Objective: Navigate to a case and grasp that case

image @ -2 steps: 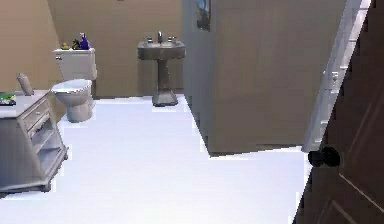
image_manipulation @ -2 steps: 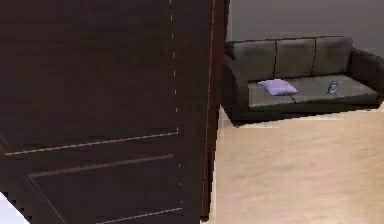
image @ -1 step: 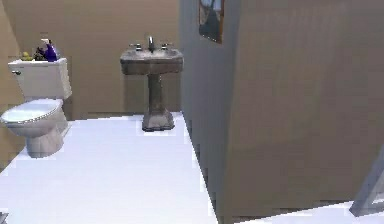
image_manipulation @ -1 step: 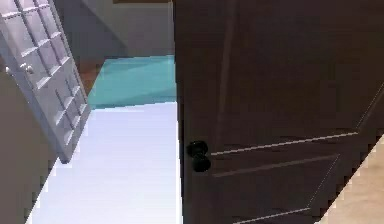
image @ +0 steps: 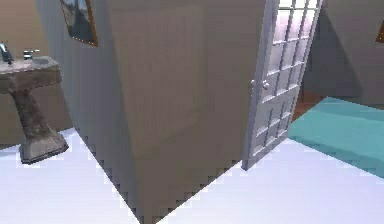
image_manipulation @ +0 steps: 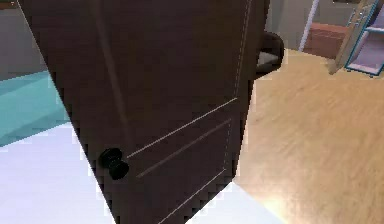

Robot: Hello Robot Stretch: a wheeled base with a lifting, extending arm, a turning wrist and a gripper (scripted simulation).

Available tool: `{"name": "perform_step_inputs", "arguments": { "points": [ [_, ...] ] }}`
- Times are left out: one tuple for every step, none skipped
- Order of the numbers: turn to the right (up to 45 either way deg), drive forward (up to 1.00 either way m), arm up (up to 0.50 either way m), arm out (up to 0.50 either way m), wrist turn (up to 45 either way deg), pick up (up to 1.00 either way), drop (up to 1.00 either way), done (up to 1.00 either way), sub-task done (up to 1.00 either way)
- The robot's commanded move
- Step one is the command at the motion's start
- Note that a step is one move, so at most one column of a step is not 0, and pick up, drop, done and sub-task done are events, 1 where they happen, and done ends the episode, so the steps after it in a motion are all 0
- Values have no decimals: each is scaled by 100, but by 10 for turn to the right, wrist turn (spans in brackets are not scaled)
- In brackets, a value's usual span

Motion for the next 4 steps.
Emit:
{"name": "perform_step_inputs", "arguments": {
  "points": [
    [0, 35, 0, 0, 0, 0, 0, 0, 0],
    [450, 0, 0, 0, 0, 0, 0, 0, 0],
    [0, 65, 0, 0, 0, 0, 0, 0, 0],
    [120, 0, 0, 0, 0, 0, 0, 0, 0]
  ]
}}
